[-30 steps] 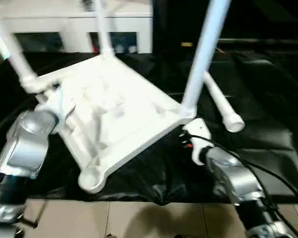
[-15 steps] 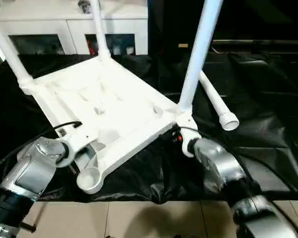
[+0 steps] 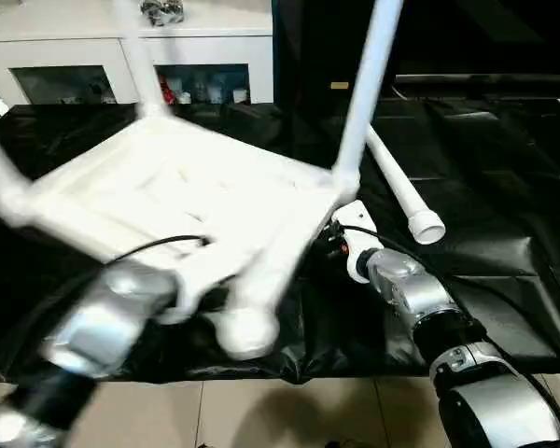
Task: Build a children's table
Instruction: Rotate table base
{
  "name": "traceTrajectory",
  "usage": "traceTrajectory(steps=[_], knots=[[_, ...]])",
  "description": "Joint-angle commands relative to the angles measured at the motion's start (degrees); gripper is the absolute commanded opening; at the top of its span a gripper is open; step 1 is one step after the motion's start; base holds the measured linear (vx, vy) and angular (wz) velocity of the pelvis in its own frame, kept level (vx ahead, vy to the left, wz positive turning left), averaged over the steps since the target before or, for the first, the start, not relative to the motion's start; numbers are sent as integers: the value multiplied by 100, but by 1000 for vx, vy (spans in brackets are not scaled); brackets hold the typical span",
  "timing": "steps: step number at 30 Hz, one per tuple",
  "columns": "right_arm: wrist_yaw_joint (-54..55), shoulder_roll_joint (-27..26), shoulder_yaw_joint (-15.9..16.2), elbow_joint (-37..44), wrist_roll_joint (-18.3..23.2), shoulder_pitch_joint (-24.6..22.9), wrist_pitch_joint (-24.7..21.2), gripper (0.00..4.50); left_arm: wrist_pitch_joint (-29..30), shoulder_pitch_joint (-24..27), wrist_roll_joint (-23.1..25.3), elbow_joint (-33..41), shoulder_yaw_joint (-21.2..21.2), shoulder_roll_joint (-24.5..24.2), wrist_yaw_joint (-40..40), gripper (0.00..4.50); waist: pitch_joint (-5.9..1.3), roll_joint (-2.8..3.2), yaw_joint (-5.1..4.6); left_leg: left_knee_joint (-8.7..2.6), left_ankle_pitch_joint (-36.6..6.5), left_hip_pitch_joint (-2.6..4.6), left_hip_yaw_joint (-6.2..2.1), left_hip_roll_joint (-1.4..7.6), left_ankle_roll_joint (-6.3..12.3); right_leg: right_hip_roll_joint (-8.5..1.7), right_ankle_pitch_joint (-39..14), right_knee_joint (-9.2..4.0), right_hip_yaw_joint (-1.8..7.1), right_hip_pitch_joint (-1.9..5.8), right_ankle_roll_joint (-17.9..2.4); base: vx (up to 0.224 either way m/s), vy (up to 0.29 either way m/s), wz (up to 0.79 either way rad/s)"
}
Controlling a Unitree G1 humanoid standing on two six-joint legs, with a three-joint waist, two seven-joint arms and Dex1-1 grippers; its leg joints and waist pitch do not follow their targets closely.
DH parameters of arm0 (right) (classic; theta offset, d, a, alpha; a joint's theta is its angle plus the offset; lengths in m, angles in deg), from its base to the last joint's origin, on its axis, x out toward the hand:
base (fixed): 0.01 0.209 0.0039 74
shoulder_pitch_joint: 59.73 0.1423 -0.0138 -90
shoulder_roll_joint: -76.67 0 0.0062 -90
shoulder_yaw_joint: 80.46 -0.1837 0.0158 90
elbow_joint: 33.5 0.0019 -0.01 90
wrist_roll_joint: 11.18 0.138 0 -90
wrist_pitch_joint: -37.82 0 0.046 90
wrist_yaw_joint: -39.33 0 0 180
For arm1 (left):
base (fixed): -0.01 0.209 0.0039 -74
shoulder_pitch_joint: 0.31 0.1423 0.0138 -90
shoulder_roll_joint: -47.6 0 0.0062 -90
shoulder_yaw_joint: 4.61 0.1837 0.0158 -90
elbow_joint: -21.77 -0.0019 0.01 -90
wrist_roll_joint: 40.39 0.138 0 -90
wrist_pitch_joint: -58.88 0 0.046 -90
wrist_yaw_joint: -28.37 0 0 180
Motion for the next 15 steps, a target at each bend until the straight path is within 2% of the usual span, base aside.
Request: traceTrajectory(steps=[1,2,4,5,6,8,9,10,11,12,13,14,15], knots=[[-120,-131,58,-98,1,198,143,129,-185,-218,-61,-189,119,155,-57,0,-406,-18,17,-372,-823,-41,3,52,255,-283,-1472,-336,274,395,-1223,0,0,0],[-175,-129,50,-119,-5,189,178,124,-265,-333,-47,-381,125,293,-123,0,-400,-19,11,-370,-862,-35,11,43,256,-273,-1552,-357,270,383,-1199,0,0,0],[-291,-125,46,-146,-21,164,233,108,-407,-578,-23,-793,119,573,-255,0,-398,21,13,-368,-963,-26,10,36,235,-261,-1701,-390,264,384,-1121,0,0,0],[-305,-125,45,-154,-23,162,241,94,-426,-607,-23,-845,116,608,-269,0,-405,14,22,-360,-957,-21,10,34,227,-259,-1680,-391,262,381,-1104,0,0,0],[-339,-121,48,-151,-20,151,244,85,-481,-671,-34,-965,105,695,-297,0,-408,12,11,-370,-923,-45,-2,41,226,-265,-1591,-377,261,407,-1118,0,0,0],[-493,-115,63,-123,14,116,233,73,-599,-806,-60,-1254,68,902,-366,0,-425,40,8,-361,-913,-34,-7,46,231,-265,-1471,-359,259,402,-1163,0,0,0],[-607,-106,97,-75,18,75,267,63,-850,-989,-32,-1724,58,1132,-581,0,-427,24,3,-349,-906,-44,0,33,276,-262,-1431,-369,254,414,-1183,0,0,0],[-596,-101,89,-49,23,64,277,51,-1004,-1091,26,-2011,51,1239,-754,0,-434,45,0,-336,-895,-37,10,15,304,-241,-1387,-386,251,408,-1171,0,0,0],[-573,-96,70,-42,32,67,290,42,-1096,-1146,55,-2175,44,1290,-837,0,-433,30,3,-337,-878,-43,7,11,324,-240,-1377,-387,248,412,-1169,0,0,0],[-496,-72,1,10,66,72,318,36,-1311,-1293,139,-2617,6,1426,-1107,0,-434,46,5,-335,-873,-52,5,7,340,-240,-1380,-395,242,418,-1168,0,0,0],[-473,-64,-25,29,77,74,328,28,-1369,-1341,168,-2751,-4,1458,-1193,0,-443,29,9,-334,-923,-35,2,15,338,-246,-1435,-399,237,423,-1140,0,0,0],[-408,-38,-93,98,106,74,342,14,-1510,-1445,242,-3049,-14,1511,-1378,0,-444,64,5,-336,-910,-50,-11,17,338,-250,-1415,-390,234,435,-1137,0,0,0],[-277,25,-217,279,157,54,347,14,-1745,-1604,361,-3503,-26,1560,-1660,0,-439,53,-3,-336,-948,-30,1,16,364,-235,-1443,-429,230,412,-1122,0,0,0]])
